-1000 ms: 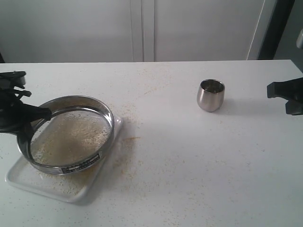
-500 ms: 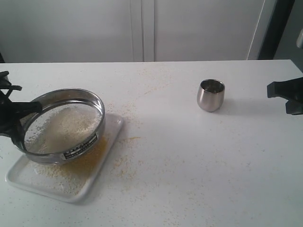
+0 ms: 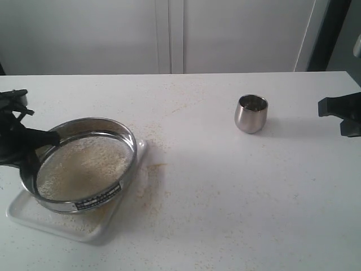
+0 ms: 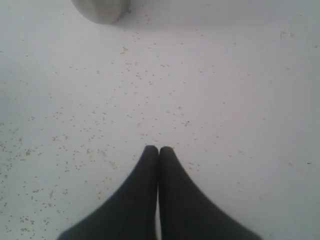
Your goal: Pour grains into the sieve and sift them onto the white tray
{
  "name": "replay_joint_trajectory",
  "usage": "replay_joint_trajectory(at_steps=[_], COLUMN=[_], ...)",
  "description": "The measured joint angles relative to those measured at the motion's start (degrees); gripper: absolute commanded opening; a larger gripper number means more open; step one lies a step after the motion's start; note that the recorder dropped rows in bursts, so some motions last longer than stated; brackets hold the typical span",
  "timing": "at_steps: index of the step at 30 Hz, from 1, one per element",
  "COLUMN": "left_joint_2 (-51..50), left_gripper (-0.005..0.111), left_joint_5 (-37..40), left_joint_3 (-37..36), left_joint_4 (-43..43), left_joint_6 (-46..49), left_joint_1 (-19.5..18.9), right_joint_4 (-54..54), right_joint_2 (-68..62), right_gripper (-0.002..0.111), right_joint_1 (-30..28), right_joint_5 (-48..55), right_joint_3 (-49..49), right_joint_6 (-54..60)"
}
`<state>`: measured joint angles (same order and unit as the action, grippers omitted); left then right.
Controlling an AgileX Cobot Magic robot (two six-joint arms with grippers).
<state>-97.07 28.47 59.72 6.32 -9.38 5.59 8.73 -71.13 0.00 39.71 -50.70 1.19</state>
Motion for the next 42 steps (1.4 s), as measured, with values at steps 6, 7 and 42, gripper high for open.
replay_joint_trajectory(at_steps=[6, 7, 42], left_joint_2=[-0.2, 0.1, 0.8], left_gripper=[0.0, 0.0, 0.0], left_joint_5=[-1.1, -1.1, -2.5], left_joint_3=[-0.5, -0.8, -2.0], left_joint_4=[4.1, 5.8, 4.5], left_joint_6=[-3.2, 2.2, -0.1], left_joint_1=[-1.6, 0.3, -2.6], right_joint_4=[0.0, 0.0, 0.0], right_joint_2=[0.0, 0.0, 0.0], right_gripper=[0.0, 0.0, 0.0], right_joint_1=[0.0, 0.0, 0.0], right_joint_5=[-0.1, -0.1, -0.9], right_joint_3=[0.0, 0.0, 0.0], right_joint_6=[0.0, 0.0, 0.0])
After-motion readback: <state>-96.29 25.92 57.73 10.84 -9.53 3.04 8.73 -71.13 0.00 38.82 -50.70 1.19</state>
